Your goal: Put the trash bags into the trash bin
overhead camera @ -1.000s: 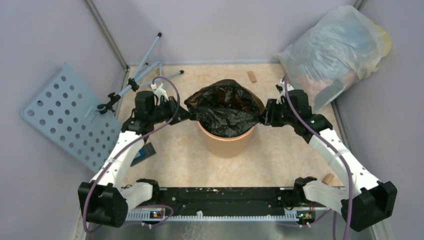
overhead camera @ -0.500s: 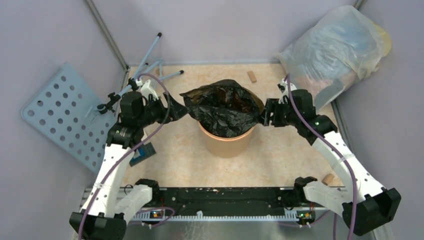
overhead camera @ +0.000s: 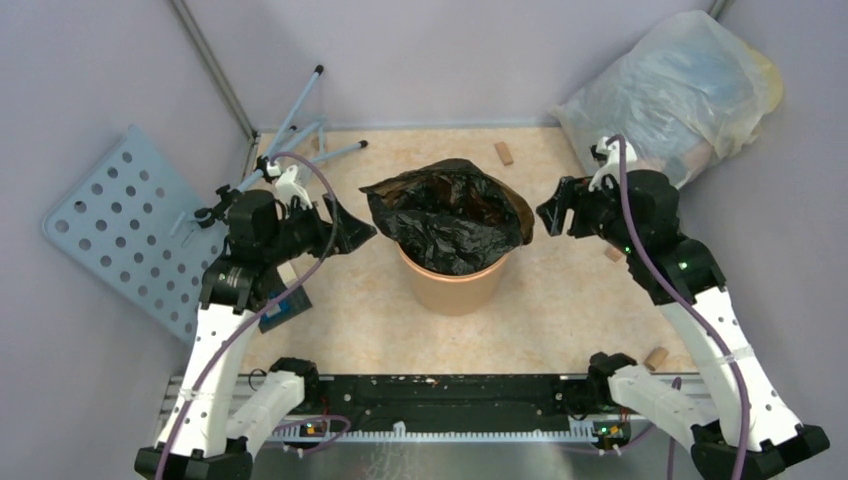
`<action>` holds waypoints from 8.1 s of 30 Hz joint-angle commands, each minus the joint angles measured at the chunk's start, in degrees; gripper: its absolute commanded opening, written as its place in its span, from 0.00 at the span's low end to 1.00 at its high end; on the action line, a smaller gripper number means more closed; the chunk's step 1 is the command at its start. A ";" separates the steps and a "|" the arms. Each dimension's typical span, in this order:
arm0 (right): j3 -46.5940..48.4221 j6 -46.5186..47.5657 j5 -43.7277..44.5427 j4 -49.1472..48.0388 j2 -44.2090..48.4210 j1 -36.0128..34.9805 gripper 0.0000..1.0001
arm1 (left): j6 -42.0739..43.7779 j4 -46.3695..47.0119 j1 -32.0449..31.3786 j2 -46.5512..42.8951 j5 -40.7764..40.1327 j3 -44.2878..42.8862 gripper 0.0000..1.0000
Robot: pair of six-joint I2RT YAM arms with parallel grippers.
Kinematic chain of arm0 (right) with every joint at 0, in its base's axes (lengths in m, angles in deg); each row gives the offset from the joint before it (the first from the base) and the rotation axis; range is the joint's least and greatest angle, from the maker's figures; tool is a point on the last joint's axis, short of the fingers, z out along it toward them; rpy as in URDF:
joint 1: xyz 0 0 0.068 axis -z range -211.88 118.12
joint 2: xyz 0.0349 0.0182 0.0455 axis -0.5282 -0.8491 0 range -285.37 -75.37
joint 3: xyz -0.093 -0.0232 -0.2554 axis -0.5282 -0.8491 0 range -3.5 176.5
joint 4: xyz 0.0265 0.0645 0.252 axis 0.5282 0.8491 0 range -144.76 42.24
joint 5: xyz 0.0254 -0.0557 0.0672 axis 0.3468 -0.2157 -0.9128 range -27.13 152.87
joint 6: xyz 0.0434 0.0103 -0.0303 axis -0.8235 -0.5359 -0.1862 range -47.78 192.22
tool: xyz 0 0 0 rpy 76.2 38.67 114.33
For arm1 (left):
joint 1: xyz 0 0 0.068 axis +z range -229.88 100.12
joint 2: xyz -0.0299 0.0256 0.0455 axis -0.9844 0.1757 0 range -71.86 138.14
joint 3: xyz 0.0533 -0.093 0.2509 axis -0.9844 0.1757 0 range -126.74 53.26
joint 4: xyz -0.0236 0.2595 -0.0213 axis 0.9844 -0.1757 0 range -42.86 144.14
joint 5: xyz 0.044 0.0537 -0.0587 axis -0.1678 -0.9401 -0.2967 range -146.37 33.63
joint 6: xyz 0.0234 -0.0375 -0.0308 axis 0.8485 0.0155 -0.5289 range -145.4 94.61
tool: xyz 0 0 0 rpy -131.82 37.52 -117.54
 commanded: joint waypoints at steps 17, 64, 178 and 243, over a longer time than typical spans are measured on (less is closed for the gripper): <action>12.61 10.52 -21.03 -13.80 -14.46 -0.55 0.76 | -8.11 4.22 -0.35 -5.03 14.14 7.61 0.84; 35.84 24.57 -5.27 6.21 -45.79 -8.39 0.36 | -5.14 7.41 -0.43 -3.65 13.72 13.43 0.85; 28.03 7.00 15.72 0.11 -34.62 -10.23 0.09 | 9.01 -5.02 -36.58 50.48 -41.95 -52.23 0.59; 21.26 2.96 15.53 -5.60 -39.05 -3.82 0.10 | 12.99 -24.05 -28.95 25.52 -45.92 -37.81 0.56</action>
